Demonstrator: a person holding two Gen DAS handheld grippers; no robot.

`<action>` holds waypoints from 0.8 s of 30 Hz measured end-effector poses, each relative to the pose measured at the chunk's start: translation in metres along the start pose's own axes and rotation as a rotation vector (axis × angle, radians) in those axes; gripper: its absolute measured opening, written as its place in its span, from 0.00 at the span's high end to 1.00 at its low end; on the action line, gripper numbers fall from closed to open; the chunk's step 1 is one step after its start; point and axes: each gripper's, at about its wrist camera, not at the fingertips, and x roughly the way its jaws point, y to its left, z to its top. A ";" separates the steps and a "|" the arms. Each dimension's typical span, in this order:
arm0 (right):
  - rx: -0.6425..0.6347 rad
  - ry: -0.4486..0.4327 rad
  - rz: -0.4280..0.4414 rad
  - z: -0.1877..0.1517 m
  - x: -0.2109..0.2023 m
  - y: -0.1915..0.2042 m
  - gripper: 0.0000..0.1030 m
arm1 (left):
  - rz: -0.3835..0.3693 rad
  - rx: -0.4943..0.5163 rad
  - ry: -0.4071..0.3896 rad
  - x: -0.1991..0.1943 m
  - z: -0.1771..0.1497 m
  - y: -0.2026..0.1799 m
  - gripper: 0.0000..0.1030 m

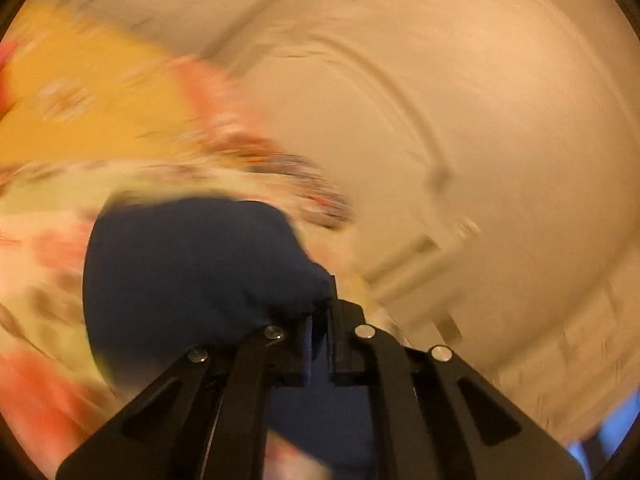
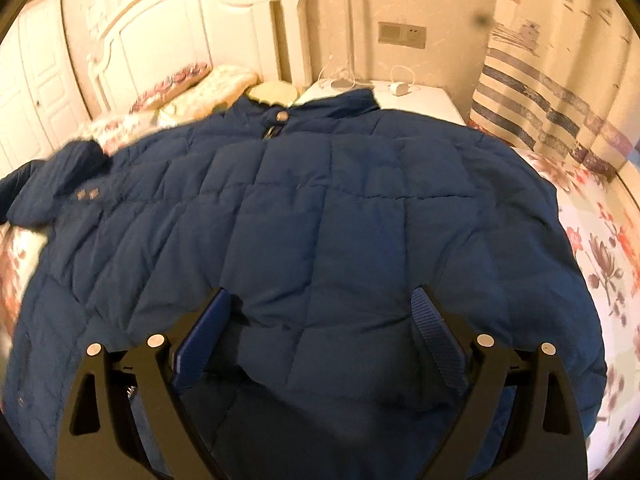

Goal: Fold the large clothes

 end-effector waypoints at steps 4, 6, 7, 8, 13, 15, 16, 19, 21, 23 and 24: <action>0.167 -0.120 0.039 -0.003 -0.021 -0.030 0.15 | -0.192 0.347 0.129 0.014 -0.068 -0.130 0.96; 0.239 -0.172 0.054 -0.005 -0.029 -0.044 0.15 | -0.244 0.511 0.222 0.030 -0.122 -0.182 0.96; 0.266 -0.189 0.059 -0.006 -0.032 -0.049 0.15 | -0.260 0.568 0.270 0.039 -0.150 -0.200 0.95; 0.292 -0.202 0.060 -0.007 -0.034 -0.054 0.15 | -0.265 0.611 0.340 0.052 -0.180 -0.214 0.95; 0.309 -0.214 0.063 -0.006 -0.036 -0.057 0.15 | -0.153 0.746 0.660 0.109 -0.304 -0.221 0.90; 0.307 -0.210 0.068 -0.005 -0.035 -0.057 0.15 | -0.109 0.806 0.666 0.112 -0.324 -0.212 0.84; 0.308 -0.209 0.071 -0.007 -0.035 -0.057 0.15 | -0.134 0.810 0.680 0.111 -0.323 -0.211 0.72; 0.308 -0.203 0.078 -0.007 -0.033 -0.058 0.14 | -0.203 0.823 0.726 0.096 -0.307 -0.209 0.26; 0.308 -0.205 0.081 -0.008 -0.033 -0.058 0.14 | -0.211 0.868 0.631 0.070 -0.286 -0.214 0.25; 0.309 -0.205 0.083 -0.008 -0.034 -0.060 0.14 | -0.241 0.852 0.467 0.034 -0.258 -0.213 0.12; 0.309 -0.203 0.082 -0.008 -0.034 -0.060 0.14 | -0.217 0.828 0.398 0.020 -0.245 -0.204 0.08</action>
